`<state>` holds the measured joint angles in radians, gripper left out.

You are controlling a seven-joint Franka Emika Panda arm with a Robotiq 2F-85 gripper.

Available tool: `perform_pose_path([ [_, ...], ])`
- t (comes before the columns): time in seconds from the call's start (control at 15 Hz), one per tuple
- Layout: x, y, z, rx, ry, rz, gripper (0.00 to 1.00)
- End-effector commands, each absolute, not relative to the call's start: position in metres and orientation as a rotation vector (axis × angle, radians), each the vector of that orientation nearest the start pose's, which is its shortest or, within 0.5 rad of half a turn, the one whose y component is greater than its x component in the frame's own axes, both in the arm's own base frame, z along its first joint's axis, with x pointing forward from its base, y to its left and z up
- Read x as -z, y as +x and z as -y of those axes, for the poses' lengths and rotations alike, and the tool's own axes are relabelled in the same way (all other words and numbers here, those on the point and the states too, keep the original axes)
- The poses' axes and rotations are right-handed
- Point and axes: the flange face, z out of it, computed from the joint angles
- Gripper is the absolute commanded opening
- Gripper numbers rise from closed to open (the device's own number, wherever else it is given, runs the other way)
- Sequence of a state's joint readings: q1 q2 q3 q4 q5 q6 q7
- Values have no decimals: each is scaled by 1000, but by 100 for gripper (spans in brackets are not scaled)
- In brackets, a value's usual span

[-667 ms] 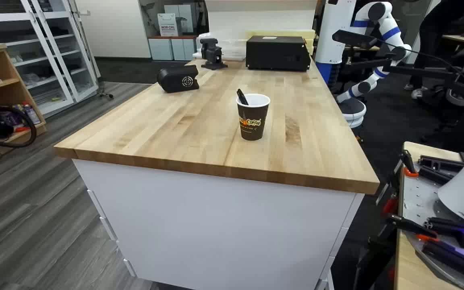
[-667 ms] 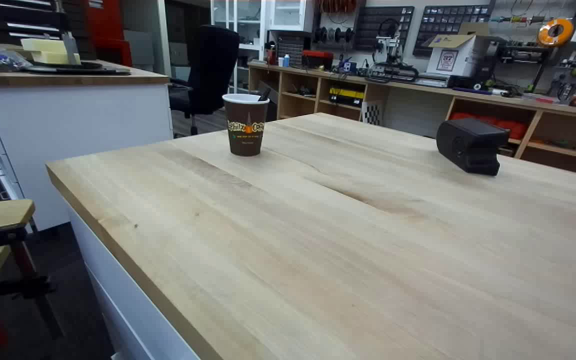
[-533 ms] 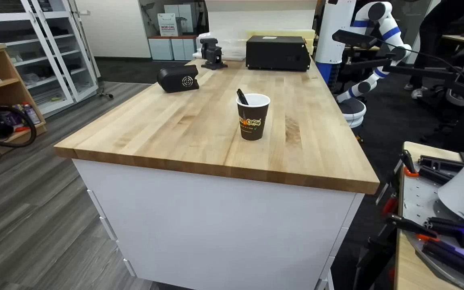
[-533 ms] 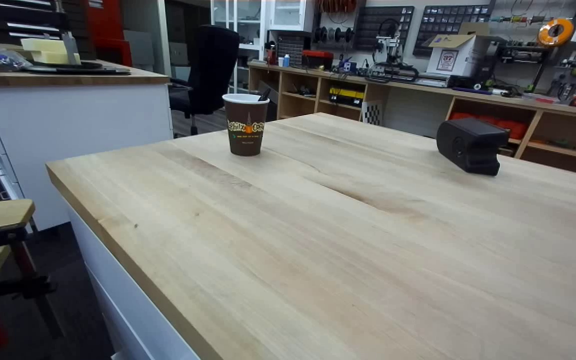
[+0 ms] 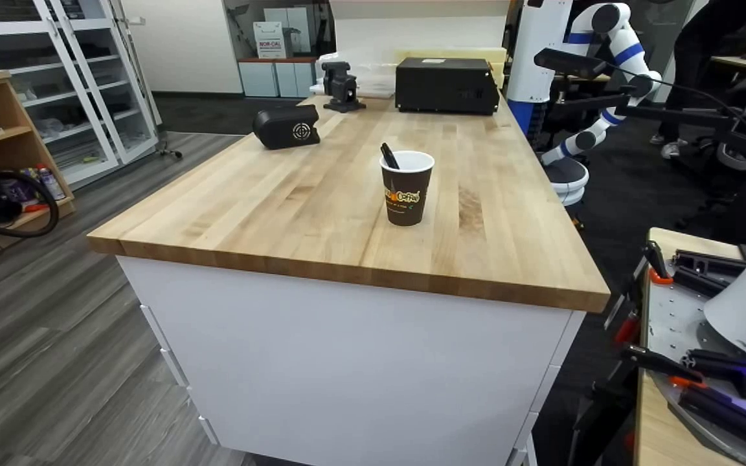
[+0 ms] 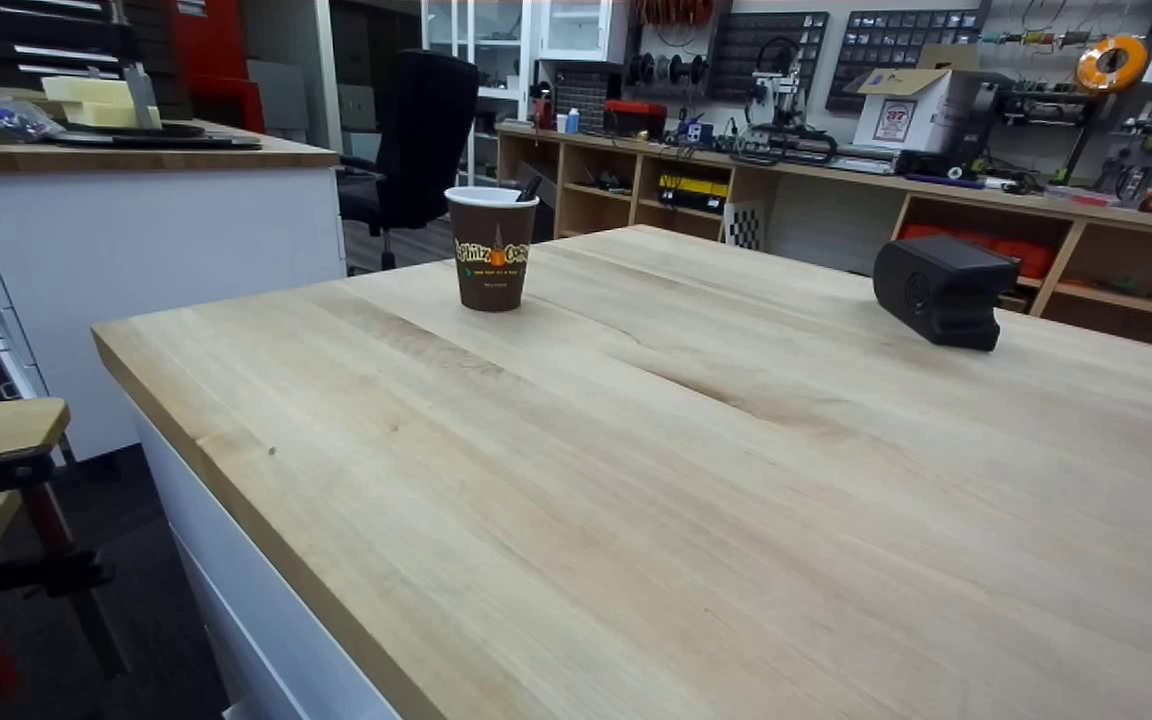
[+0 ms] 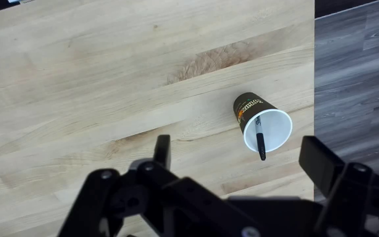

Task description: Move the cup to the right

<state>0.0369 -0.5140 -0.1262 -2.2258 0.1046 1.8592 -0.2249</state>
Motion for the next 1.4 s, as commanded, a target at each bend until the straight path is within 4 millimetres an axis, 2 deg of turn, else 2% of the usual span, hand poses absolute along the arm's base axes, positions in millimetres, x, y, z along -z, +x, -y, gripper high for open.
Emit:
perform_pose_path([
  [0.0,-583,410,37,248,-2985,186,100],
  [0.27,-584,414,37,243,-2986,196,100],
  [0.53,-582,450,20,145,-2991,342,100],
  [0.67,-576,471,8,45,-2976,469,100],
  [0.93,-567,525,-19,-77,-2916,672,100],
  [1.33,-550,607,-34,-112,-2959,727,100],
])
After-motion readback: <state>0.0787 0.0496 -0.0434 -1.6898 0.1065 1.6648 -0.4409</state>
